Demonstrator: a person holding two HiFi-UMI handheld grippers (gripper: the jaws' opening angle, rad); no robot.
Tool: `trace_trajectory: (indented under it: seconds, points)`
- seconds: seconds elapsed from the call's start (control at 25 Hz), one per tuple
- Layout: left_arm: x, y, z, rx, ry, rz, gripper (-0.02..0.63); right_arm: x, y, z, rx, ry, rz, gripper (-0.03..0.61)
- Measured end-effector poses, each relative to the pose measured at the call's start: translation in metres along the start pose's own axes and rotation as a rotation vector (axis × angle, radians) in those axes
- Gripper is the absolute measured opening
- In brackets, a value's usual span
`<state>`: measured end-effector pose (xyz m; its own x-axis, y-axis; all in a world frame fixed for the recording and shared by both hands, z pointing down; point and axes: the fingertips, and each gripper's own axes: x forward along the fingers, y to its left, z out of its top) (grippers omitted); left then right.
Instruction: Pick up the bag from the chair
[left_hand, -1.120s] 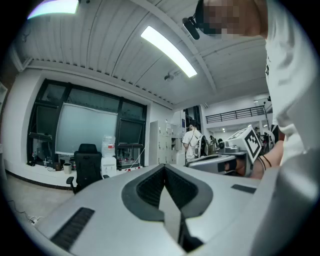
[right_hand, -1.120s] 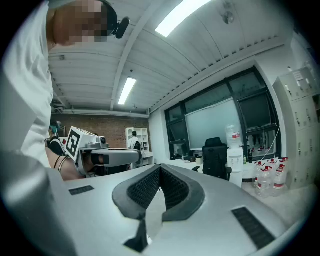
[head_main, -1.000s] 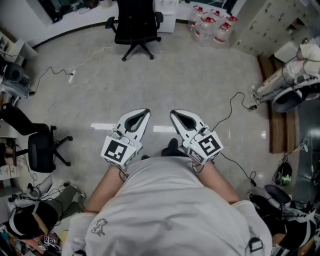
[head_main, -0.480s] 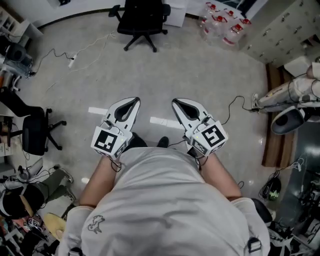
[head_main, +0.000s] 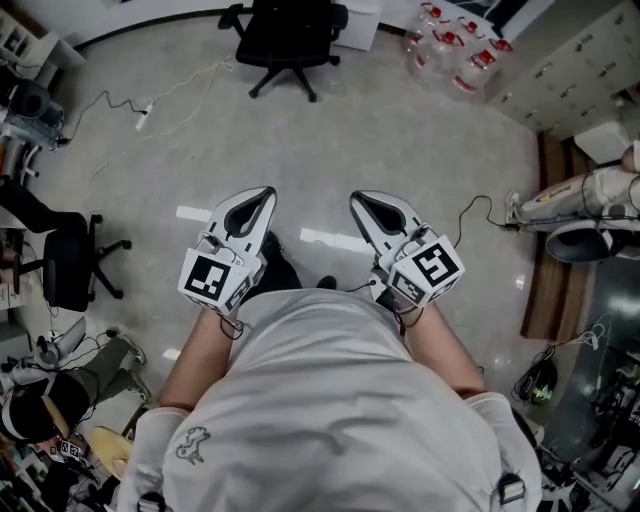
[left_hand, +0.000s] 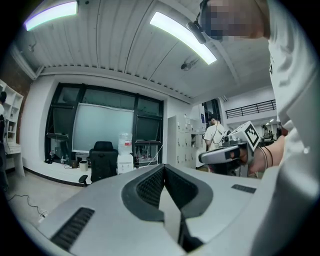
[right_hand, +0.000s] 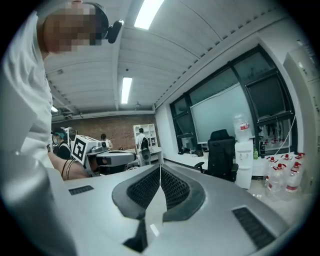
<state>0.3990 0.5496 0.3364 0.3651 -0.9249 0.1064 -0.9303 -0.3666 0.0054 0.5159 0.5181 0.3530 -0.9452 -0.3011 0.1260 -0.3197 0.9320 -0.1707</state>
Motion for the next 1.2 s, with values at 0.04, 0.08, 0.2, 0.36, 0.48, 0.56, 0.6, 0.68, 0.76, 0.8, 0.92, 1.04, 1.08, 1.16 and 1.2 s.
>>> trace_trajectory:
  seconds: [0.04,0.08,0.2,0.36,0.48,0.56,0.6,0.68,0.76,0.8,0.92,1.04,1.08,1.16,1.2]
  points:
    - [0.003,0.006,-0.001,0.0,-0.001,-0.002,0.014,0.005,-0.004,0.0,0.005,-0.002,-0.003,0.034]
    - [0.006,0.014,0.0,0.002,0.0,-0.004,0.013,0.011,-0.009,0.001,0.011,-0.003,-0.007,0.034]
    - [0.014,0.04,0.0,0.005,0.004,-0.006,0.014,0.033,-0.022,0.005,0.019,0.001,-0.013,0.034]
    - [0.024,0.083,-0.007,-0.01,0.013,-0.016,0.013,0.077,-0.039,0.009,0.01,0.009,-0.025,0.034]
    - [0.033,0.121,-0.002,-0.012,0.012,-0.025,0.013,0.115,-0.053,0.018,0.028,0.003,-0.027,0.034]
    - [0.036,0.15,0.003,-0.009,0.009,-0.026,0.013,0.14,-0.06,0.026,0.031,-0.001,-0.033,0.034]
    - [0.036,0.165,0.006,-0.006,0.008,-0.026,0.012,0.152,-0.062,0.03,0.03,-0.003,-0.036,0.034]
    - [0.035,0.192,0.012,0.0,0.004,-0.027,0.013,0.177,-0.065,0.038,0.027,-0.007,-0.042,0.034]
    - [0.032,0.216,0.016,0.003,-0.002,-0.029,0.012,0.201,-0.067,0.042,0.026,-0.008,-0.047,0.034]
    - [0.031,0.226,0.018,0.004,-0.004,-0.032,0.012,0.212,-0.067,0.043,0.027,-0.008,-0.05,0.034]
    - [0.028,0.254,0.019,0.01,-0.005,-0.042,0.012,0.241,-0.069,0.048,0.027,-0.016,-0.061,0.034]
    - [0.03,0.279,0.018,0.0,-0.004,-0.032,0.012,0.262,-0.076,0.053,0.032,-0.018,-0.061,0.034]
    - [0.032,0.285,0.017,-0.002,-0.001,-0.028,0.013,0.267,-0.081,0.054,0.031,-0.014,-0.059,0.034]
    - [0.041,0.295,0.014,0.0,0.009,-0.021,0.012,0.276,-0.093,0.055,0.018,0.0,-0.057,0.034]
    - [0.046,0.3,0.012,0.001,0.015,-0.015,0.013,0.281,-0.1,0.054,0.007,0.009,-0.055,0.034]
